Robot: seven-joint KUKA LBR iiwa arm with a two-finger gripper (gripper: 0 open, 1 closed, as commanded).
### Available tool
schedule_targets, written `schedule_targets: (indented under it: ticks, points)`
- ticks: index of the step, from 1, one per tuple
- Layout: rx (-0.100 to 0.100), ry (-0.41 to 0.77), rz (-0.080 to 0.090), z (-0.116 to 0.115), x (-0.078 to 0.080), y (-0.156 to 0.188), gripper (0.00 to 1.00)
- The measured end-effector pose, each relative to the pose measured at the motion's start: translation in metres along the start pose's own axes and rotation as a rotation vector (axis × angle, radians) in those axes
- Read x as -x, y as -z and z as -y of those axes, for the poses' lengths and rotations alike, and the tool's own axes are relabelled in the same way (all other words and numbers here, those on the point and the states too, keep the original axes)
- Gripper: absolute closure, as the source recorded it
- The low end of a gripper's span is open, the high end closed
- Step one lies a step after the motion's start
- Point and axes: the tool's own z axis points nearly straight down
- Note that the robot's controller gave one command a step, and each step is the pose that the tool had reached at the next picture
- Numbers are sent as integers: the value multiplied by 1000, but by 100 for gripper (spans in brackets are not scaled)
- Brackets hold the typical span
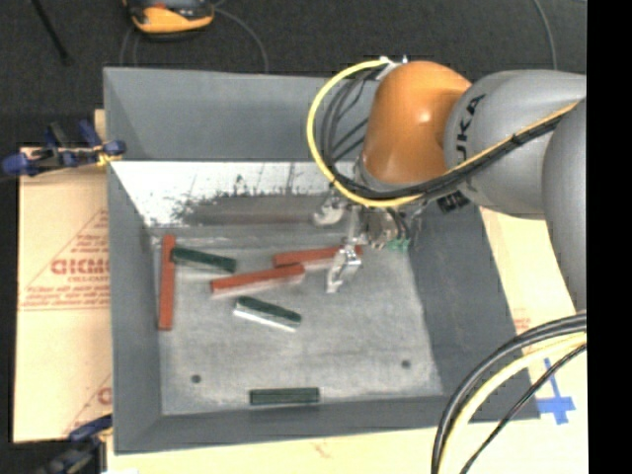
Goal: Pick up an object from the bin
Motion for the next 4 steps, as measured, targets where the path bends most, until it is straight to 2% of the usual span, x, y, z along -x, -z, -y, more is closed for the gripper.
schedule_targets:
  ticks: [1,2,3,4]
  points:
    - [-1,33,9,-15,17,-10,0]
    - [5,39,11,9,7,-70,0]
    - [4,45,-10,8,4,-68,100]
    - [3,45,-9,8,5,-67,100]
